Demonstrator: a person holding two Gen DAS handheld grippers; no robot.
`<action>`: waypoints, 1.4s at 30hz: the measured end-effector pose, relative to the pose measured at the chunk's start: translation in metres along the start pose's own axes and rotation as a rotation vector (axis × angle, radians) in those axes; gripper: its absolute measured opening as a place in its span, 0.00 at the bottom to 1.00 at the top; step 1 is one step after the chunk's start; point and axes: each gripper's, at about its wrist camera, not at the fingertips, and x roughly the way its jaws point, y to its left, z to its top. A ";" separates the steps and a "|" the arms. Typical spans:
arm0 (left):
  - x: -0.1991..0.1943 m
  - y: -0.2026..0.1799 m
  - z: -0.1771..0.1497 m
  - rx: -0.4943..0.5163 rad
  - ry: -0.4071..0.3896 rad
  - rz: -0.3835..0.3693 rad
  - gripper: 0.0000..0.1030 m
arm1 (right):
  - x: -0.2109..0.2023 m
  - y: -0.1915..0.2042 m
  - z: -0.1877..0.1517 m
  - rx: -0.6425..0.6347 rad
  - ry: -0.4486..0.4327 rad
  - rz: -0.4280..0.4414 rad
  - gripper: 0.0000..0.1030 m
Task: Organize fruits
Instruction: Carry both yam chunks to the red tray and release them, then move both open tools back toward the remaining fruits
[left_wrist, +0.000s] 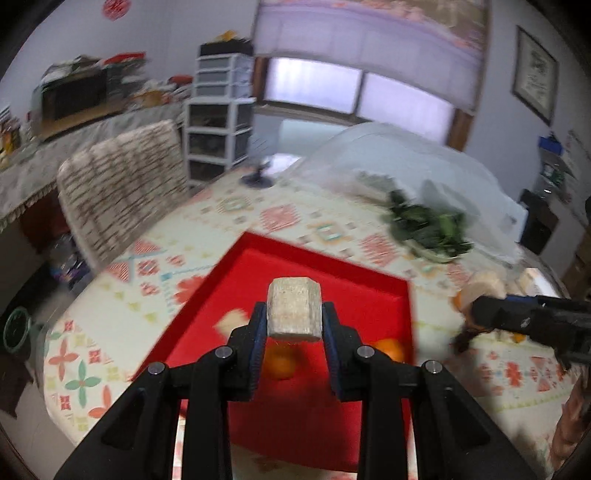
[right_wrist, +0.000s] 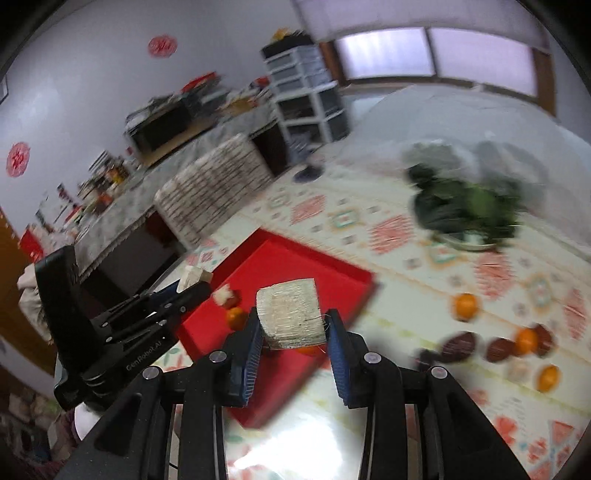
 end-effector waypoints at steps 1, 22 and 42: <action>0.008 0.009 -0.003 -0.009 0.017 0.014 0.27 | 0.016 0.005 0.000 -0.006 0.022 -0.002 0.36; 0.042 0.039 -0.017 -0.077 0.088 0.024 0.31 | 0.138 0.009 -0.006 -0.027 0.181 -0.075 0.37; -0.021 -0.015 -0.002 -0.022 -0.047 -0.045 0.68 | 0.007 -0.035 -0.011 0.086 -0.074 -0.076 0.54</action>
